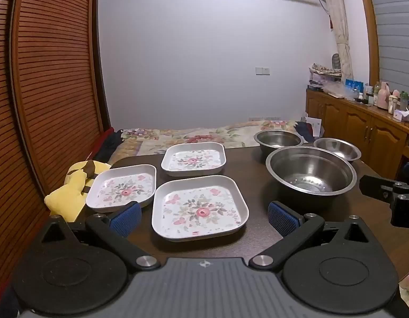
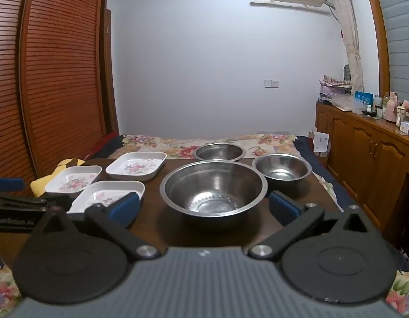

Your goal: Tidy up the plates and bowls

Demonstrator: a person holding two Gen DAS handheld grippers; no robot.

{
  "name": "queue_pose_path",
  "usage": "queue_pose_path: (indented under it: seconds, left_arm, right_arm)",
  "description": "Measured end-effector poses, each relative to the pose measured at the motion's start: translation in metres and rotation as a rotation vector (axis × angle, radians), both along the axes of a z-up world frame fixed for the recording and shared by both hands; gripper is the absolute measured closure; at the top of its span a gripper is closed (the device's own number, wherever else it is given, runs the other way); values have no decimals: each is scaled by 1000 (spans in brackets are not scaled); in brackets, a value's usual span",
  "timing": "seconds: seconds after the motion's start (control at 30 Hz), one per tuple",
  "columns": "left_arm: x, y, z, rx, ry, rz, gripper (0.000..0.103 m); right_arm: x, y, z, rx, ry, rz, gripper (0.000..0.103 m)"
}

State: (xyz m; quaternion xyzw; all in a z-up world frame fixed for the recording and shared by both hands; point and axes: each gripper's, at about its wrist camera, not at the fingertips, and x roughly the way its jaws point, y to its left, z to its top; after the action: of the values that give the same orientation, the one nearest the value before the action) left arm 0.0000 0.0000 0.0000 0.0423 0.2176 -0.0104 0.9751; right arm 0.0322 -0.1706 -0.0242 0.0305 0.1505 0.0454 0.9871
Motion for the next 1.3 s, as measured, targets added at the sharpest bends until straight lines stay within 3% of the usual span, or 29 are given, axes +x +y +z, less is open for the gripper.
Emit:
queue_pose_path:
  seconds: [1.3]
  left_arm:
    - [-1, 2, 2, -5, -10, 2, 0]
  right_arm:
    - [-1, -8, 0, -3, 1, -26, 0]
